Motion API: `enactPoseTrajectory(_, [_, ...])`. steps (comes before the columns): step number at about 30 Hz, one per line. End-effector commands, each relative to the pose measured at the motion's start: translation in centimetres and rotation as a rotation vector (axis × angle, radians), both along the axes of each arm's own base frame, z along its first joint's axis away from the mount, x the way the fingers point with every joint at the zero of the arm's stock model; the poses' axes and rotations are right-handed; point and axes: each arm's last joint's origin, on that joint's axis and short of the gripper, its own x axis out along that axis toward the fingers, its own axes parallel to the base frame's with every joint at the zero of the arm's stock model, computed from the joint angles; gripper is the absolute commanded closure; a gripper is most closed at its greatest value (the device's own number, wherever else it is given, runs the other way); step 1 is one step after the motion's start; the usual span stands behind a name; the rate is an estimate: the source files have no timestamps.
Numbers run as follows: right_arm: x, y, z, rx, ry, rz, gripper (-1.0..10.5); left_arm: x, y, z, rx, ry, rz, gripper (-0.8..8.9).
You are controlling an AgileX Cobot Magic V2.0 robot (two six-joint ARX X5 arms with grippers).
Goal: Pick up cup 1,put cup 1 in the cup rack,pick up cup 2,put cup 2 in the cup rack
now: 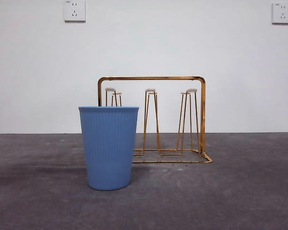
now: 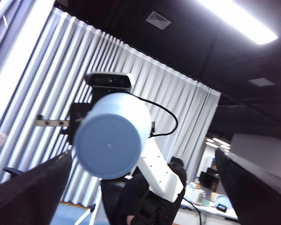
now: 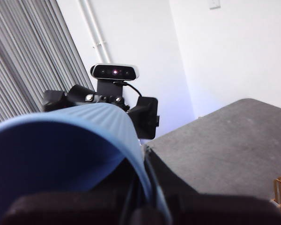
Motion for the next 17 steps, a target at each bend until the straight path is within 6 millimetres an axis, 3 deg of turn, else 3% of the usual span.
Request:
enactPoseTrajectory(1, [0.4,0.3,-0.2,0.004,0.026,0.03,9.6,0.0,-0.7,-0.1,-0.02,-0.016,-0.002,1.85])
enactPoseTrajectory(17, [3.6,3.0,-1.3,-0.014,0.09,0.136,9.6,1.1,-3.3,-1.5,-0.01,0.02,0.04,1.84])
